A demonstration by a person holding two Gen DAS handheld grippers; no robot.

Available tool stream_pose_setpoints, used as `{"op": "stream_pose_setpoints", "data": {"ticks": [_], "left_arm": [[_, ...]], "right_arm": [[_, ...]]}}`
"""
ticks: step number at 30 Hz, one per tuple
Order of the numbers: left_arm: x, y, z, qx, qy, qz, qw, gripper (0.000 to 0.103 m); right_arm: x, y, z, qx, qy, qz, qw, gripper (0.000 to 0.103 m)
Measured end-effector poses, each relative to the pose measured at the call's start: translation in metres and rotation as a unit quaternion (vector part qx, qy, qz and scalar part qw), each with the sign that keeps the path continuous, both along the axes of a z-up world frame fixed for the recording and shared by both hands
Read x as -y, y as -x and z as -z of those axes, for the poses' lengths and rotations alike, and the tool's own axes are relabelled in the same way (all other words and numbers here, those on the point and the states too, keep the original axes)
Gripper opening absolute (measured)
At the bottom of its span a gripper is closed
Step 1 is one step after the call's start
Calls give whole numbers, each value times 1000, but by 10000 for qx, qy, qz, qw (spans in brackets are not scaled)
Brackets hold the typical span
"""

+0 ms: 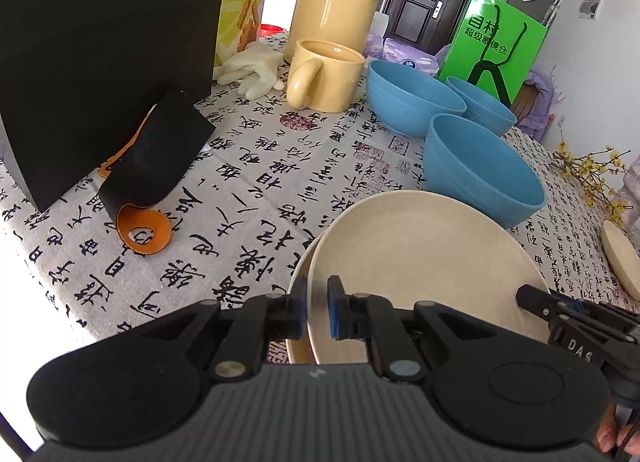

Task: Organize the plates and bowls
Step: 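Lower the left tool's plate over a placed plate while the right tool holds its plate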

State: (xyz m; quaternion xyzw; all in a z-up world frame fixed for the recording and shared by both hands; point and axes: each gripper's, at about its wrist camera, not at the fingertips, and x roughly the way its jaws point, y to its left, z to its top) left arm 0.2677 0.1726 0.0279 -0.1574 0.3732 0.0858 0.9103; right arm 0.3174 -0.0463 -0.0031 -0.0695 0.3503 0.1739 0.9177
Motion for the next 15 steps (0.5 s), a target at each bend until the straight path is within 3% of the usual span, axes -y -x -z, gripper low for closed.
{"op": "stream_pose_setpoints", "data": {"ticks": [4,8,15], "left_arm": [[5,2,-4,160,-240,44,9996,11],[4,6,-9,313,-499,-39,9983,12],[3,12,-15,353,-537,0,9979,12]], "right_arm": [[-9,6,3,266,317,-128,9991,18],[-13,7,7,242,425,-293,9984,18],[-10,8,4,187,326,-308,9988,22]]}}
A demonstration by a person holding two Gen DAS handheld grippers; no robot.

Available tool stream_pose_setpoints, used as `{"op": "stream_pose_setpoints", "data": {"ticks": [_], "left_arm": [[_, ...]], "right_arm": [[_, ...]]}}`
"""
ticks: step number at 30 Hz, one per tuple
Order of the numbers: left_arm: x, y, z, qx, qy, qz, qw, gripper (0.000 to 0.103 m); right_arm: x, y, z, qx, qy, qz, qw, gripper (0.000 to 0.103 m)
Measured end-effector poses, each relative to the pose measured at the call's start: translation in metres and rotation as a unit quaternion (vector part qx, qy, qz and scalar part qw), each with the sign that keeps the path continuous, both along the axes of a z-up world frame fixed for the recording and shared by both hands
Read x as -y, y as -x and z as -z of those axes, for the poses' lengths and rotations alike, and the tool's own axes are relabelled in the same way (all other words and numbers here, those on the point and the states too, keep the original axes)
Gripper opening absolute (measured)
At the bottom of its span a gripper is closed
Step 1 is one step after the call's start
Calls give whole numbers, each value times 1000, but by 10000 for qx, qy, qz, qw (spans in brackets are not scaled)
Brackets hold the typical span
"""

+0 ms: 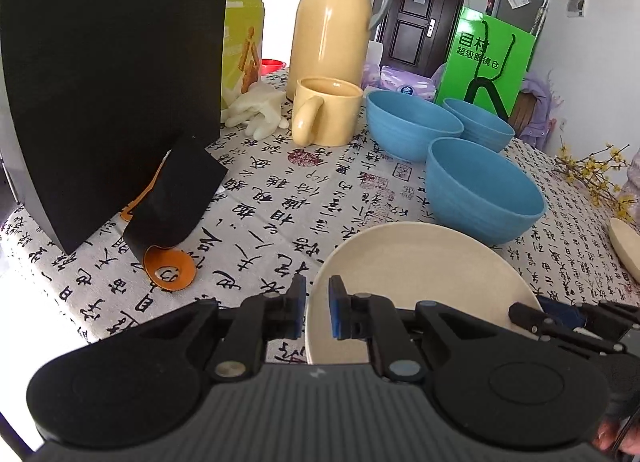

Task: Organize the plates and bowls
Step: 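Lower the left tool's plate over a placed plate while the right tool holds its plate, then open both tools to release the cream plates onto the plate stack, then move both tools toward the cream plate beside the pink vase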

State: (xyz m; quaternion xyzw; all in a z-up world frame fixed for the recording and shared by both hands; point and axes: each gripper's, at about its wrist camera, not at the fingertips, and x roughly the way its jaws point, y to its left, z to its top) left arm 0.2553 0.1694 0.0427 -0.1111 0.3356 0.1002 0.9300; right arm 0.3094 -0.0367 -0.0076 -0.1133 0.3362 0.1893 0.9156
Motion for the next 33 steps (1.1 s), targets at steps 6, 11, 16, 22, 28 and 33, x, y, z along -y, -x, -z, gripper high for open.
{"op": "stream_pose_setpoints", "data": {"ticks": [6,11,16,22,28,33], "left_arm": [[15,6,-11,50,43,194,9998,12],[40,15,-21,101,45,452,9989,12],[83,26,-26,189,72,937,9954,31],[154,41,-19,212,150,1725,9847,45],[212,50,-1,134,276,1976,9798,62],[252,48,4,99,158,2163,9761,70]], "right_arm": [[19,8,-19,105,-259,76,9996,25],[41,23,-33,186,-484,140,9986,28],[84,48,-39,286,-702,415,9963,39],[171,86,-36,366,-949,1177,9878,44],[259,123,-31,615,-934,2025,9729,47],[306,141,-27,795,-883,2379,9640,50]]}}
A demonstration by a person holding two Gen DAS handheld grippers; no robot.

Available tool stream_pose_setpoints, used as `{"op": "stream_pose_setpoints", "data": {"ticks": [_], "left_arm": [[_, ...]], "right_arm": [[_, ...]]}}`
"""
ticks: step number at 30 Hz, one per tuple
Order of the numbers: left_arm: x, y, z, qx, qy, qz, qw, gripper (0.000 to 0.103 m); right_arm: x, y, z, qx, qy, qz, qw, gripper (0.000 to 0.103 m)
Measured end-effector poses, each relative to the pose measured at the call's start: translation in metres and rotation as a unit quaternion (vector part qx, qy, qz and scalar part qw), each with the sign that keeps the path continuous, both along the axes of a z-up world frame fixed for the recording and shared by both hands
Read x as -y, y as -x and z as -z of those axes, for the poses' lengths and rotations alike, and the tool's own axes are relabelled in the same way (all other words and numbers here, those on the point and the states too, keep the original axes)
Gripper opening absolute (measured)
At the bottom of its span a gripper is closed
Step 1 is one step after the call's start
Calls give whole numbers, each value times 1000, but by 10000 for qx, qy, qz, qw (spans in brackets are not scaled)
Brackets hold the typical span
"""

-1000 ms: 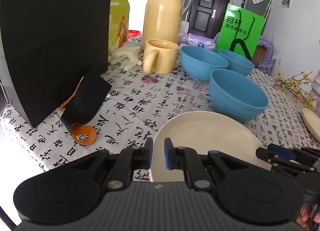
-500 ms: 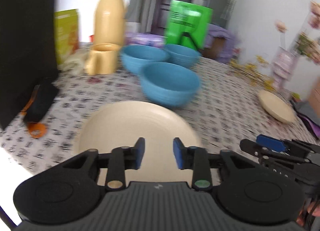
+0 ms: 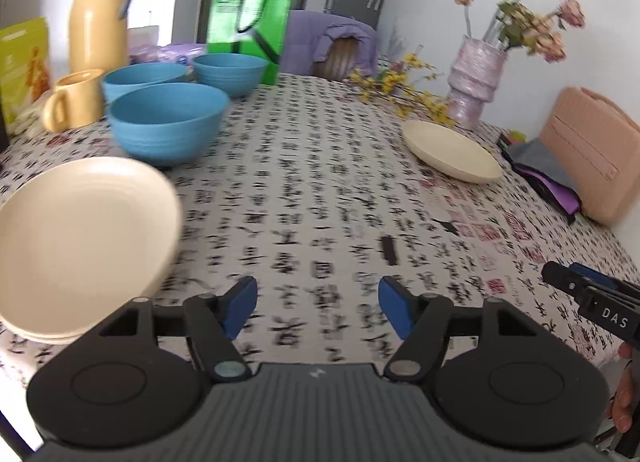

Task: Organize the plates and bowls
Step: 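Move both tools toward the cream plate beside the pink vase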

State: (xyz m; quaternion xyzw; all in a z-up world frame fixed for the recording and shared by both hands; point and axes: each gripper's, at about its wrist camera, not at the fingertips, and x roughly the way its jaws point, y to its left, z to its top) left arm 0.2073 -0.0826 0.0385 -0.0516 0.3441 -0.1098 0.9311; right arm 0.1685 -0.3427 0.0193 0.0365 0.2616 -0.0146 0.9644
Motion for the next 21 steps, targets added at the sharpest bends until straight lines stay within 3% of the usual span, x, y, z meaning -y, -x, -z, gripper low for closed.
{"op": "stream_pose_setpoints", "data": {"ticks": [5,7,21], "left_arm": [[32,-9,-3,50,-142,200,9997,74],[44,-14,-3,54,-188,257,9995,74],[103,-87,-7,-58,-125,411,9991,81]], "right_arm": [[37,7,2,59,-35,227,9997,58],[49,6,4,71,-77,321,9994,65],[101,-56,4,-49,-11,506,9987,74]]}}
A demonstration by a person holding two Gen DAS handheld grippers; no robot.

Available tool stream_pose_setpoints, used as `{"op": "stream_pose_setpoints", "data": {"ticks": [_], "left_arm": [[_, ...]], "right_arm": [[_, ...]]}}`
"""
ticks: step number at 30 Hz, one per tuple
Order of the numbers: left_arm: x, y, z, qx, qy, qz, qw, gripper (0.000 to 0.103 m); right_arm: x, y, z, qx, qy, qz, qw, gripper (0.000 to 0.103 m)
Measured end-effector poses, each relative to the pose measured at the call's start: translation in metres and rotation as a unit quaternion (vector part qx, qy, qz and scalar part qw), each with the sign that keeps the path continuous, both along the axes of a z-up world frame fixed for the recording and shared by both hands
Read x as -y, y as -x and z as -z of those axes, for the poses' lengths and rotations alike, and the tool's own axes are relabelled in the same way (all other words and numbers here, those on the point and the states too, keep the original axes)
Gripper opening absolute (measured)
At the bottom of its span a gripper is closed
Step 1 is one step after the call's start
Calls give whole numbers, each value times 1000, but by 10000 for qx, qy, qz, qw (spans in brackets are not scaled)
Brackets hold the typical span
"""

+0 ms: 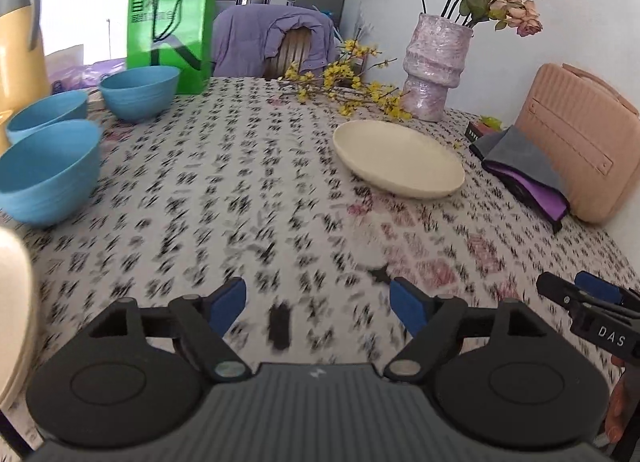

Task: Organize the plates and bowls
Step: 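Move both tools toward the cream plate beside the pink vase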

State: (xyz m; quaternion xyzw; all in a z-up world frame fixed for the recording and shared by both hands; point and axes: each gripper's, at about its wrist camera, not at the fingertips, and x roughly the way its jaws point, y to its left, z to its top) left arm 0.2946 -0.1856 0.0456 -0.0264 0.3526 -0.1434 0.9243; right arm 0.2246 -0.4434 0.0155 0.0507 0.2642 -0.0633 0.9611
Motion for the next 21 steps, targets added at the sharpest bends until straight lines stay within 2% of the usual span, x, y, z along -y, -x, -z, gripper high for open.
{"op": "stream_pose_setpoints", "data": {"ticks": [6,12,16,18,21], "left_arm": [[24,-50,-4,-58,197,23,9998,82],[41,-103,2,-155,205,95,9996,83],[46,-141,7,-171,323,-79,9993,82],[51,-159,11,-203,317,-85,9993,81],[60,-186,19,-236,250,24,9994,75]], "right_arm": [[18,-46,-9,-114,-23,-54,9999,81],[27,-99,-16,-196,-53,-229,9995,82],[36,-137,-10,-188,-188,-306,9992,82],[41,-156,-3,-203,-262,-283,9991,80],[49,-184,6,-367,-435,-367,9977,69]]}}
